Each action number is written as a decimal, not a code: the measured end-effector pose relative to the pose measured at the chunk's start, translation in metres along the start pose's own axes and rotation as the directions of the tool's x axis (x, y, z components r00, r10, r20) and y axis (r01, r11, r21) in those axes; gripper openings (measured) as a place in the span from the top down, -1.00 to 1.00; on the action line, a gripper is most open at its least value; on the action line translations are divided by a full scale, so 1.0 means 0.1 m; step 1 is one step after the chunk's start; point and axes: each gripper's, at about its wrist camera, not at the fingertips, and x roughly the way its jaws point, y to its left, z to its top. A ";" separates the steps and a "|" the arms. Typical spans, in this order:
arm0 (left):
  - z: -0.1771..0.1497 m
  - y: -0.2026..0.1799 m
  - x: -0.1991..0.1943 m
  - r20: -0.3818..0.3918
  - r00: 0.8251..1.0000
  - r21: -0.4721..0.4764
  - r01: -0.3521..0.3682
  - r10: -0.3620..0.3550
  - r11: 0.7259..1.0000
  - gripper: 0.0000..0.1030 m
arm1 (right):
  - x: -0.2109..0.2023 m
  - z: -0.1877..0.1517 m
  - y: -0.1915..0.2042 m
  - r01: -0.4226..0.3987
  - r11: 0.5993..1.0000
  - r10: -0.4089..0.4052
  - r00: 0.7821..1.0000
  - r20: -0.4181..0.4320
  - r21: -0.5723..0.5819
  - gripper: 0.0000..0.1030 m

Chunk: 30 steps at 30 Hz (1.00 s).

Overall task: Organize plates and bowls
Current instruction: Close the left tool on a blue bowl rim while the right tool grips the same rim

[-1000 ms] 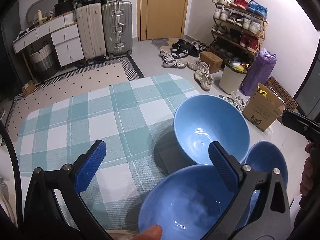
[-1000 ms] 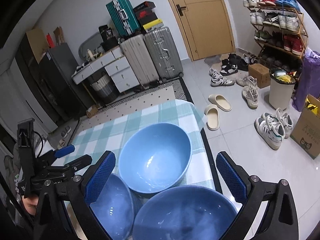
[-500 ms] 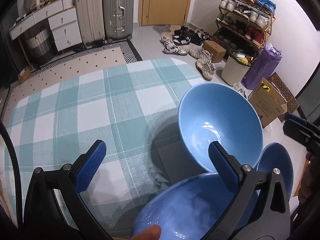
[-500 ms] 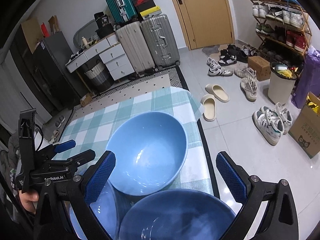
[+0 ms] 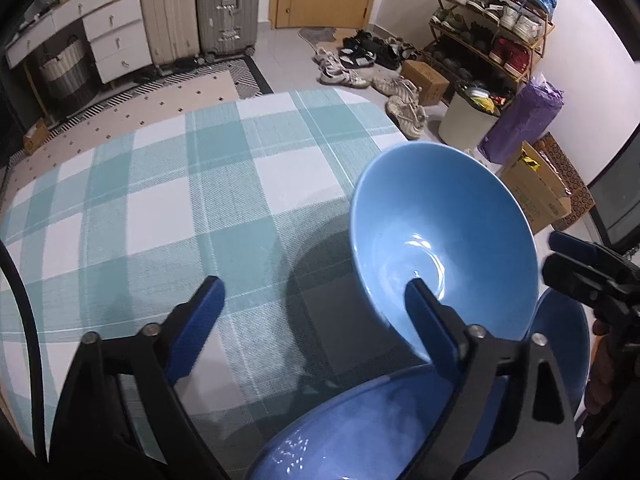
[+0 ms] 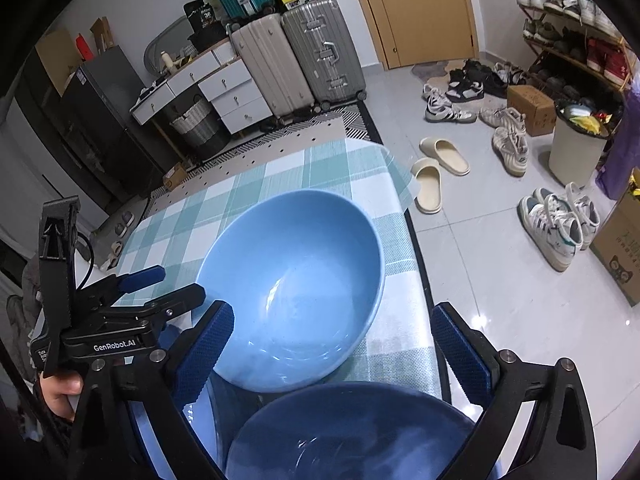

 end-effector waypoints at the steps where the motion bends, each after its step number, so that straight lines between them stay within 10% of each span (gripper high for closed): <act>1: 0.00 -0.01 0.03 -0.008 1.000 -0.001 0.002 -0.002 1.000 -0.61 | 0.04 0.00 -0.01 -0.006 1.000 0.006 1.000 -0.011 0.005 -0.80; 10: -0.03 -0.11 0.17 -0.044 0.998 0.014 0.044 -0.043 0.999 -0.22 | 0.21 0.00 -0.01 -0.032 0.999 0.032 0.999 -0.043 0.011 -0.46; 18: -0.04 -0.24 0.18 -0.045 0.993 0.032 0.115 -0.113 0.993 0.62 | 0.19 -0.01 0.01 0.012 1.000 -0.012 1.000 -0.015 -0.004 0.10; 30: -0.04 -0.31 0.06 0.003 0.998 0.056 0.067 -0.067 0.996 0.65 | 0.11 -0.05 -0.02 0.011 1.000 -0.011 1.000 0.015 -0.023 0.40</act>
